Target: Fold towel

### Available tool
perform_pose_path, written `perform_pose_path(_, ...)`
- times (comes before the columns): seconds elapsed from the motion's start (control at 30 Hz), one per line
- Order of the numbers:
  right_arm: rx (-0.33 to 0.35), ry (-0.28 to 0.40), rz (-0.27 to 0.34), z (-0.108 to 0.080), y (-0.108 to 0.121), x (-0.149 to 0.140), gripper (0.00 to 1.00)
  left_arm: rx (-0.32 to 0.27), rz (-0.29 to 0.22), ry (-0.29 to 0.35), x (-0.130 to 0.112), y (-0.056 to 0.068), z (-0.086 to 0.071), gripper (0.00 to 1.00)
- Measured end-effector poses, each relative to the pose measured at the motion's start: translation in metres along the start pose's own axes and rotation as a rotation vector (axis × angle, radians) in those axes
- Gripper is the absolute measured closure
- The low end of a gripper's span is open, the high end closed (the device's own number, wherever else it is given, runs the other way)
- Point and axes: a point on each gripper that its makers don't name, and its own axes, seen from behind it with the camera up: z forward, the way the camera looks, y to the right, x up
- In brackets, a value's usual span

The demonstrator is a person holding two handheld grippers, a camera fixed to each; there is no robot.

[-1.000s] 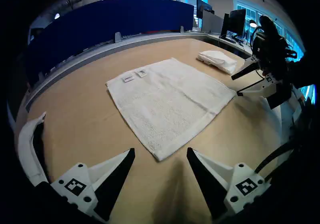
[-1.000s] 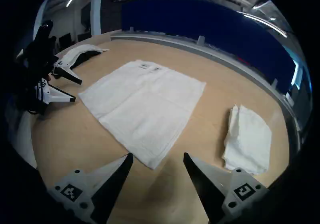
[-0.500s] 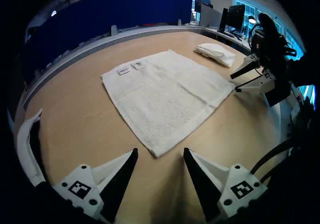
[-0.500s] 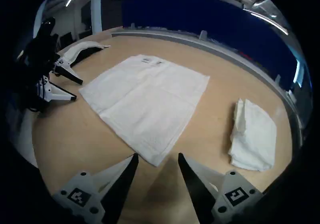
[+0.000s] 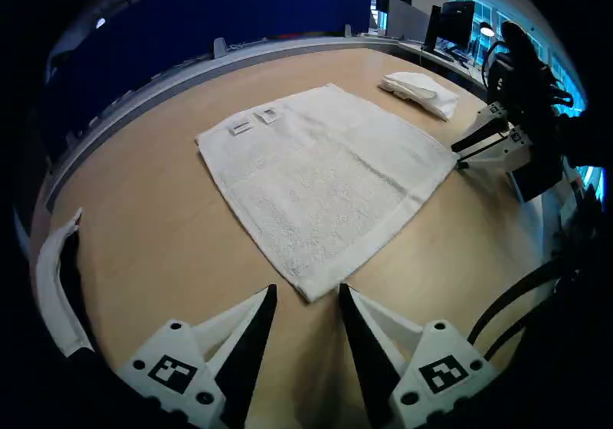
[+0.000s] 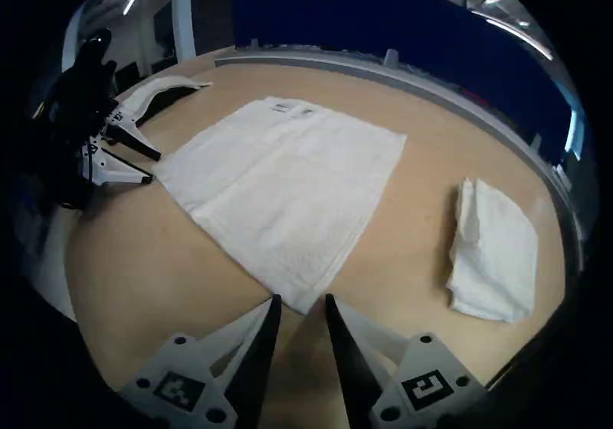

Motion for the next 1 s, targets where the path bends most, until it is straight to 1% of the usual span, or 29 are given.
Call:
perform_pose_path(0.03,0.0,-0.001,0.0,0.0,0.0003,0.0,0.6,-0.001,0.001,-0.003,-0.0002,-0.0004,-0.0004,0.45)
perform_pose_path(0.17,0.002,-0.006,-0.003,0.0001,0.0005,0.0,0.67,-0.004,0.006,-0.011,-0.0004,-0.0006,-0.0005,0.47)
perform_pose_path(0.23,0.004,-0.007,-0.005,0.0002,0.0001,-0.0001,0.68,-0.006,0.011,-0.013,-0.0002,0.0004,-0.0003,0.52)
perform_pose_path(0.3,0.004,-0.008,-0.007,0.0002,-0.0004,-0.0002,0.71,-0.008,0.017,-0.015,0.0002,0.0017,-0.0002,0.56)
perform_pose_path(0.37,0.004,-0.009,-0.008,0.0001,-0.001,-0.0002,0.74,-0.009,0.021,-0.017,0.0004,0.0029,0.0,0.63)
perform_pose_path(0.43,0.003,-0.009,-0.01,0.0,-0.0015,-0.0001,0.76,-0.009,0.025,-0.019,0.0006,0.0041,0.0007,0.67)
perform_pose_path(0.5,0.002,-0.01,-0.01,0.0,-0.0017,-0.0001,0.78,-0.009,0.028,-0.019,0.0008,0.005,0.0016,0.74)
perform_pose_path(0.77,-0.005,-0.011,-0.011,0.0003,0.0007,0.0007,0.88,0.001,0.043,-0.019,-0.0002,0.0055,0.0042,0.89)
perform_pose_path(0.83,-0.01,-0.01,-0.013,0.0002,0.0017,0.0017,0.89,0.002,0.043,-0.019,-0.0002,0.006,0.0042,0.91)
perform_pose_path(1.0,-0.029,-0.011,-0.016,-0.0007,0.0065,0.003,0.9,-0.007,0.036,-0.019,0.0005,0.0081,0.0008,0.93)
